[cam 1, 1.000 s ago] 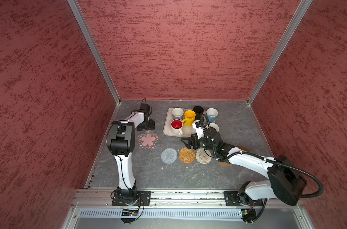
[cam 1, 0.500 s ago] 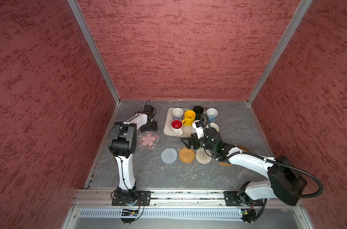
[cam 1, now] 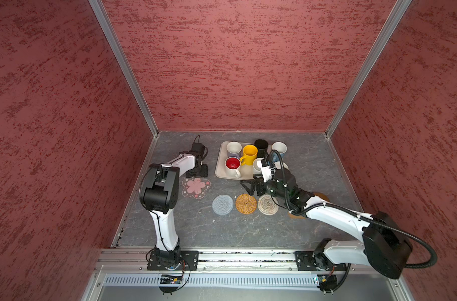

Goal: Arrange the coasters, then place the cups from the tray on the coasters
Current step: 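Push the pink flower coaster with the left gripper beside the grey woven coaster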

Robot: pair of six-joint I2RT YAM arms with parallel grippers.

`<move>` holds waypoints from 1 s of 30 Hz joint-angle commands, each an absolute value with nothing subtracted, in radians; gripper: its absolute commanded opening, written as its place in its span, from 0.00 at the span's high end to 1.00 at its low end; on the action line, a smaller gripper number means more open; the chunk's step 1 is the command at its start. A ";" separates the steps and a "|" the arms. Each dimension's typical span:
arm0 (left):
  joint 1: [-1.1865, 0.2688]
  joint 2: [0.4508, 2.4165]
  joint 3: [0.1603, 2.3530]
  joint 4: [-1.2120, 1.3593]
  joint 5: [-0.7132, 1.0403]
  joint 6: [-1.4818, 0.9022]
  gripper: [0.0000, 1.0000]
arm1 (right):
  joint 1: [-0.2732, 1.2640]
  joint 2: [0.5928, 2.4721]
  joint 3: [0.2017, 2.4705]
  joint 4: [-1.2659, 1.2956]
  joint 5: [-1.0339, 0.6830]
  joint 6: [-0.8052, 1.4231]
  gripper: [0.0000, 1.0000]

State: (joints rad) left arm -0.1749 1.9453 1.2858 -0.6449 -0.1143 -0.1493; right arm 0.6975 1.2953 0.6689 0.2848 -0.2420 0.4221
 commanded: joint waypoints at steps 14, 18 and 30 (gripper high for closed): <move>-0.212 1.808 1.072 -0.677 -0.167 -0.212 0.32 | 0.695 1.175 0.595 0.295 -0.237 0.470 0.01; -0.220 1.782 1.043 -0.699 -0.204 -0.226 0.33 | 0.694 1.158 0.585 0.294 -0.236 0.477 0.01; -0.276 1.713 1.031 -0.770 -0.218 -0.287 0.34 | 0.695 1.138 0.558 0.319 -0.242 0.509 0.01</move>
